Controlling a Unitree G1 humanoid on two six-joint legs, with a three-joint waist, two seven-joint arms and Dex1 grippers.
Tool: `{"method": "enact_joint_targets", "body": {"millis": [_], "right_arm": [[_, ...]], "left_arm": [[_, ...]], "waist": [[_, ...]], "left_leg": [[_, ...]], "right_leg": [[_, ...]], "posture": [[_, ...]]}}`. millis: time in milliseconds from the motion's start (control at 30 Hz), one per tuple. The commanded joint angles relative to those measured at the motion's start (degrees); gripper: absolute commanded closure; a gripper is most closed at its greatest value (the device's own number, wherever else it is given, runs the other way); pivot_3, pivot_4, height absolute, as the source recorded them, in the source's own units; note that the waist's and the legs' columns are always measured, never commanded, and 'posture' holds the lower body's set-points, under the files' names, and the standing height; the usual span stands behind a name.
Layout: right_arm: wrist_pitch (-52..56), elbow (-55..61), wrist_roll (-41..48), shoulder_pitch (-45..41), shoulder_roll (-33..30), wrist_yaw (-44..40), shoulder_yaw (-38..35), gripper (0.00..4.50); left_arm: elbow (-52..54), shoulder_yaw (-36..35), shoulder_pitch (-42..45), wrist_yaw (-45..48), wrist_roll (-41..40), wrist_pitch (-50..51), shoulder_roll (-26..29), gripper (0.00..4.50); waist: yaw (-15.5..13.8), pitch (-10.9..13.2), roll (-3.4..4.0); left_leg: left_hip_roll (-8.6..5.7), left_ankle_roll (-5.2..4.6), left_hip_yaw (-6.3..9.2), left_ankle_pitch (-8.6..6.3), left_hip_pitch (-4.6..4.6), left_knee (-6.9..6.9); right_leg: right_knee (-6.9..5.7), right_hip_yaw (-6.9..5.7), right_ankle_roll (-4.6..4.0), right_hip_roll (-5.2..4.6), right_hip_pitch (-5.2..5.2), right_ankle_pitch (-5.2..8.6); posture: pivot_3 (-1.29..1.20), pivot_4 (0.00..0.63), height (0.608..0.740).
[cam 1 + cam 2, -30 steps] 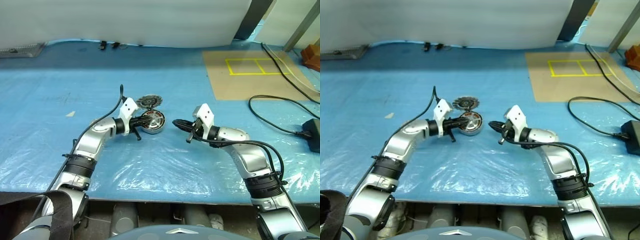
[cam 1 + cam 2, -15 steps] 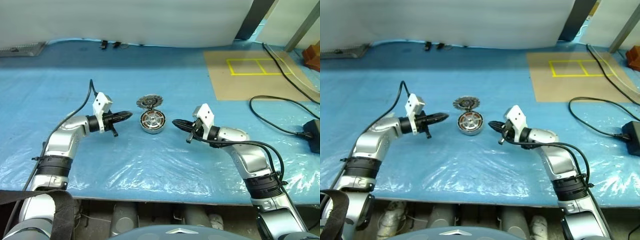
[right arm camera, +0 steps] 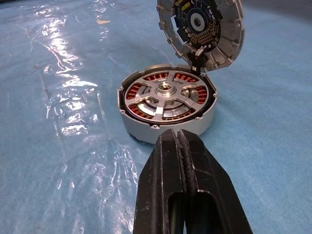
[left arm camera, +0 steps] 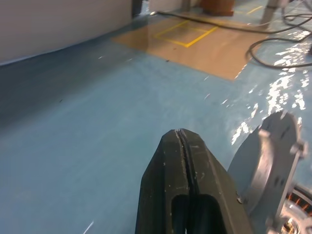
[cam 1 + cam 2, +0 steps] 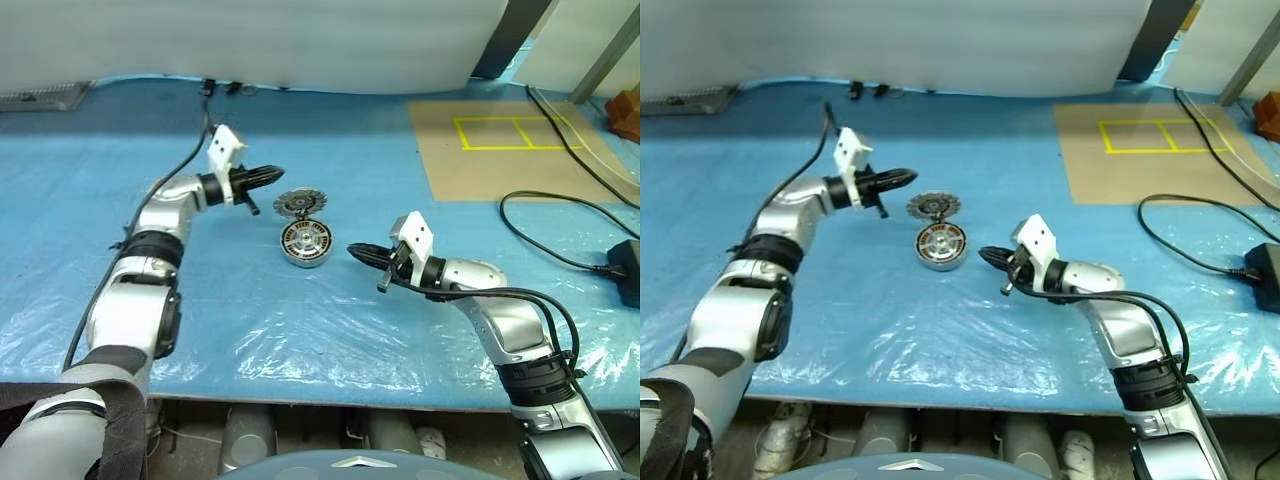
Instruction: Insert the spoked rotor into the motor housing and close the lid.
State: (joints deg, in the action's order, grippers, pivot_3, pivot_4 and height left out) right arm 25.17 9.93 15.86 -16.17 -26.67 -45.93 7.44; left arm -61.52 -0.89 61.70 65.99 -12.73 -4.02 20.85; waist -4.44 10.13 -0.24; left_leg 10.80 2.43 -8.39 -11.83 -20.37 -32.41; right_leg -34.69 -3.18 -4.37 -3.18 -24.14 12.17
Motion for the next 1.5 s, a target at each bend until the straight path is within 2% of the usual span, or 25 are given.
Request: {"method": "enact_joint_targets", "body": {"millis": [33, 400, 867, 1067, 1167, 1267, 1500], "right_arm": [[0.3, 2.8, 1.2, 0.3, 0.0, 0.4, -0.9, 4.50], [0.7, 2.9, 1.7, 0.4, 0.0, 1.0, -1.6, 4.50], [1.1, 1.5, 3.3, -2.1, 1.3, 2.9, -3.6, 4.50], [2.0, 0.4, 4.5, -4.9, 3.4, 3.9, -3.7, 4.50], [1.8, -1.3, 4.1, -6.9, 4.8, 4.2, -2.9, 4.50], [1.6, -4.2, 2.9, -9.5, 6.4, 5.1, -1.7, 3.88], [-1.6, -14.8, -1.9, -17.0, 11.2, 6.1, 2.5, 1.57]], "left_arm": [[-1.9, -1.3, 2.6, 3.7, -0.3, -1.4, -0.8, 4.47], [-1.0, 5.9, -0.2, 12.6, 7.3, -0.1, -2.7, 4.47], [11.3, 8.2, -11.7, 5.3, 10.4, -3.2, -4.2, 4.47], [17.5, 5.5, -14.7, 3.8, 6.2, -0.6, -4.4, 4.47], [23.4, 2.3, -17.9, 3.3, 1.4, 1.5, -4.2, 4.47], [31.1, -0.5, -22.8, 1.5, -2.1, 3.3, -3.5, 4.50], [52.0, -3.2, -39.0, -6.1, -6.4, 9.7, -1.2, 4.50]], "waist": [[0.0, 0.0, -0.01], [-0.7, 0.0, -0.07], [-1.0, 0.0, -0.06], [-1.0, 0.0, -0.06], [-0.8, 0.0, -0.06], [-0.7, 0.0, -0.06], [0.6, 0.0, -0.04]], "left_leg": [[0.00, 0.00, 0.00, 0.00, 0.01, 0.00], [0.00, -0.01, 0.00, 0.00, 0.01, -0.01], [0.06, -0.02, 0.00, 0.01, 0.06, -0.02], [0.08, -0.04, -0.01, 0.03, 0.08, -0.02], [0.11, -0.05, -0.01, 0.03, 0.07, 0.01], [0.14, -0.04, -0.03, 0.03, 0.08, 0.05], [0.20, 0.01, -0.06, -0.01, 0.09, 0.05]], "right_leg": [[0.00, 0.00, 0.00, 0.00, 0.00, 0.00], [-0.01, 0.00, 0.02, -0.01, 0.00, -0.02], [-0.05, 0.00, -0.19, -0.04, 0.02, 0.11], [-0.07, 0.00, -0.20, -0.13, 0.04, 0.11], [-0.07, 0.01, -0.20, -0.13, 0.03, 0.11], [-0.07, 0.01, -0.23, -0.13, 0.01, 0.12], [-0.06, 0.01, -0.25, -0.13, -0.02, 0.14]], "posture": [[0.00, 0.150, 0.740], [0.00, 0.150, 0.740], [0.00, 0.150, 0.740], [0.00, 0.150, 0.740], [0.00, 0.150, 0.740], [0.00, 0.150, 0.740], [0.00, 0.150, 0.740]]}}
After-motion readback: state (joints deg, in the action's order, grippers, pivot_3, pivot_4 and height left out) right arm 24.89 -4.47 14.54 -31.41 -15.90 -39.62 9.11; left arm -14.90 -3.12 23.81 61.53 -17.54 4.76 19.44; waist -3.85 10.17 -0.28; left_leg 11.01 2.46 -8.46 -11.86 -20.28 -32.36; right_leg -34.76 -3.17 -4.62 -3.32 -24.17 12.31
